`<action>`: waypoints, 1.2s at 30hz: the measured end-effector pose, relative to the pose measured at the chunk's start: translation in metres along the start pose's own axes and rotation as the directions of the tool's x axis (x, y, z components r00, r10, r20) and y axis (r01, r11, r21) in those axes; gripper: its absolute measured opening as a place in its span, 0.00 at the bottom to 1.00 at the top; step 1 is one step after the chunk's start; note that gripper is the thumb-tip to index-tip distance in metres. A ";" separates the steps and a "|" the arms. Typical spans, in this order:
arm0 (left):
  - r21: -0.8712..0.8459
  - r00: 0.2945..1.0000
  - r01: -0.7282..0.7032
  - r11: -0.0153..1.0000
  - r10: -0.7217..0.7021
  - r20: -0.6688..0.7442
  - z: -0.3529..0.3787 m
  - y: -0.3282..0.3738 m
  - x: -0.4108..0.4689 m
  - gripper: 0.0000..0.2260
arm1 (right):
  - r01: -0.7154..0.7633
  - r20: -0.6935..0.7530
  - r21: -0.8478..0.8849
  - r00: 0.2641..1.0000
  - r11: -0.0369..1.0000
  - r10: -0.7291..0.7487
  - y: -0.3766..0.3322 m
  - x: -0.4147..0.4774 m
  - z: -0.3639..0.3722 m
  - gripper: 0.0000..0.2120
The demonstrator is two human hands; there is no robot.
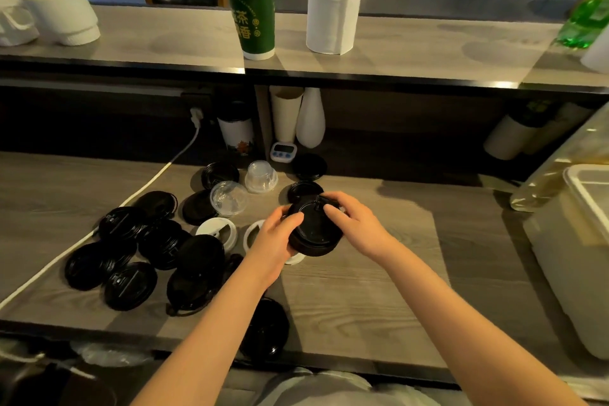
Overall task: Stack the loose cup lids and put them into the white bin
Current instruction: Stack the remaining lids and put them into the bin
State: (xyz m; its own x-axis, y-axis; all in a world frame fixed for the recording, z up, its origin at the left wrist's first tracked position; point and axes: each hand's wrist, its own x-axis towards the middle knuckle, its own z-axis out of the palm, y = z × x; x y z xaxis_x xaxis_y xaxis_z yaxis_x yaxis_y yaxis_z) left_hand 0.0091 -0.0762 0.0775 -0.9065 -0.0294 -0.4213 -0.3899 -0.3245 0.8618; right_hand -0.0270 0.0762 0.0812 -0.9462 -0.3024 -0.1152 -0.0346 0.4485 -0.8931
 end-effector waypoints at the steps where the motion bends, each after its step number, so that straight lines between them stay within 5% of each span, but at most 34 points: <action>1: 0.002 1.000 0.016 1.000 -0.016 0.020 0.009 0.000 0.003 0.07 | -0.017 0.011 0.020 1.000 1.000 0.016 0.002 -0.004 -0.013 0.14; 9: 0.266 0.927 0.038 0.963 -0.133 0.350 0.115 -0.003 0.011 0.11 | -0.070 -0.267 0.018 0.961 0.997 0.072 0.027 -0.053 -0.116 0.12; 15: 0.332 0.887 -0.012 0.943 -0.144 0.439 0.209 -0.016 0.013 0.14 | -0.094 -0.412 0.043 0.905 0.995 0.103 0.048 -0.101 -0.190 0.15; 19: 0.357 0.871 -0.045 0.933 -0.139 0.471 0.272 -0.024 0.016 0.16 | -0.098 -0.315 0.061 0.942 0.993 0.112 0.058 -0.138 -0.244 0.31; 24: 0.443 0.830 -0.081 0.893 -0.186 0.526 0.342 -0.033 0.017 0.21 | -0.134 -0.198 -0.259 0.977 0.956 0.083 0.083 -0.162 -0.307 0.52; 31: 0.505 0.790 -0.173 0.845 -0.187 0.584 0.412 -0.042 0.013 0.20 | -0.107 -0.261 -0.547 0.964 0.830 -0.048 0.111 -0.171 -0.366 0.47; 36: 0.498 0.790 -0.187 0.847 -0.171 0.588 0.447 -0.048 0.019 0.19 | -0.044 -0.280 -0.520 0.952 0.853 -0.121 0.134 -0.166 -0.398 0.44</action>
State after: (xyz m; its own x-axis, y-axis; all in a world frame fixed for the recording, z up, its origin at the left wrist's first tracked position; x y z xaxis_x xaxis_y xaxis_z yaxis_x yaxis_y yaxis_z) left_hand -0.0617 0.3614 0.1541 -0.7452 0.5884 -0.3138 -0.2411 0.2011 0.9494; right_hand -0.0027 0.5211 0.1540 -0.9870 -0.1070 0.1202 -0.1549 0.8333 -0.5306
